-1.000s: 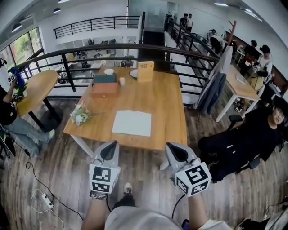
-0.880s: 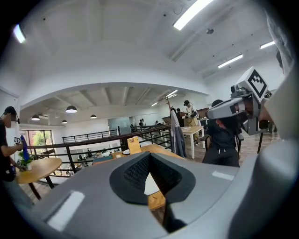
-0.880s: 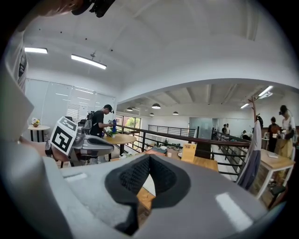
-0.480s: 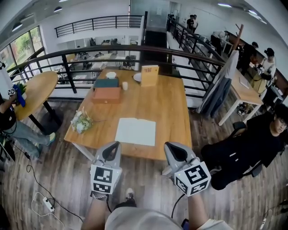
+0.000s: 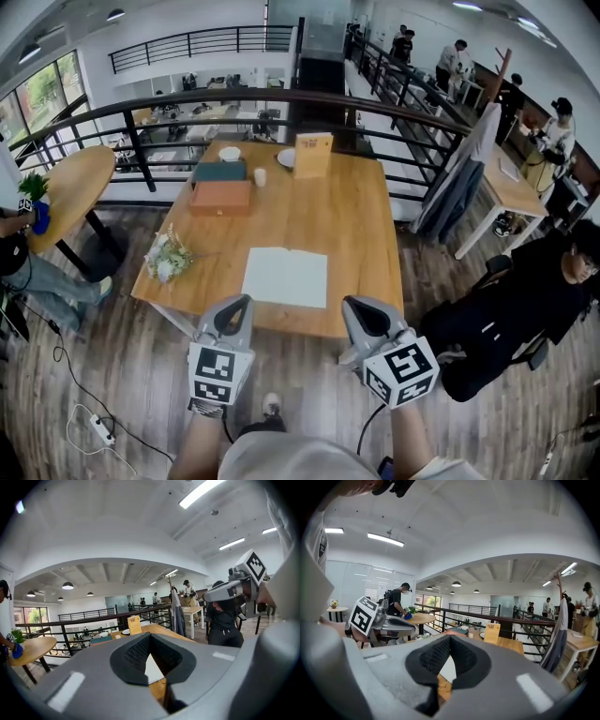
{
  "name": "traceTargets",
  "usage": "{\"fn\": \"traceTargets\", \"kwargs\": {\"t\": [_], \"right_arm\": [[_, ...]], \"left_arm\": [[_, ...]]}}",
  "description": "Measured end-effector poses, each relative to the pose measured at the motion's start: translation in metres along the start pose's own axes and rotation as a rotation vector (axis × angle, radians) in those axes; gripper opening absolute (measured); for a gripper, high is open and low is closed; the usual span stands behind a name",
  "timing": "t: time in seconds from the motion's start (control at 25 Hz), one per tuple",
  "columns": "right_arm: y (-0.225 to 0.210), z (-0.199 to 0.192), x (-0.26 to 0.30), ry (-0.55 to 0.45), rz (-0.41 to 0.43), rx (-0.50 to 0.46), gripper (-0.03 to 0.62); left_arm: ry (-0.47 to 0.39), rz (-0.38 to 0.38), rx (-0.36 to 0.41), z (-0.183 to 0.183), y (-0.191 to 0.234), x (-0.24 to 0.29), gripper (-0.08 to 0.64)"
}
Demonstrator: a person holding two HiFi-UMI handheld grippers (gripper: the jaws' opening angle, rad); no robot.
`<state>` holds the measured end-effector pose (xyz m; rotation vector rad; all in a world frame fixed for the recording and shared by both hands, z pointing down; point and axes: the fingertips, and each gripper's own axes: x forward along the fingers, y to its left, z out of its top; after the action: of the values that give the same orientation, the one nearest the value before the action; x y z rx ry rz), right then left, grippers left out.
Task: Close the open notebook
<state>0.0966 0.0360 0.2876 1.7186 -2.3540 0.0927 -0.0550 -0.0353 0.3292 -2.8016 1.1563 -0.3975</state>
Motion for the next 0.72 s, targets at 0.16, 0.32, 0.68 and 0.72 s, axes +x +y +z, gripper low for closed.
{"fn": "traceTargets", "kwargs": {"t": [0.16,0.32,0.68,0.72], "right_arm": [[0.001,-0.002,0.016,0.013,-0.001,0.003,0.0],[-0.003,-0.001,0.034,0.016,-0.01,0.007,0.0],[-0.016,-0.007,0.081,0.039,-0.029,0.015,0.0],[-0.017,-0.008,0.086,0.043,-0.033,0.016,0.0]], "left_arm": [[0.012,-0.005,-0.009,-0.009,0.014,0.008,0.003],[0.016,-0.012,-0.011,-0.012,0.03,0.022,0.003],[0.023,-0.038,0.003,-0.019,0.064,0.059,0.003],[0.026,-0.041,0.004,-0.022,0.067,0.062,0.003]]}}
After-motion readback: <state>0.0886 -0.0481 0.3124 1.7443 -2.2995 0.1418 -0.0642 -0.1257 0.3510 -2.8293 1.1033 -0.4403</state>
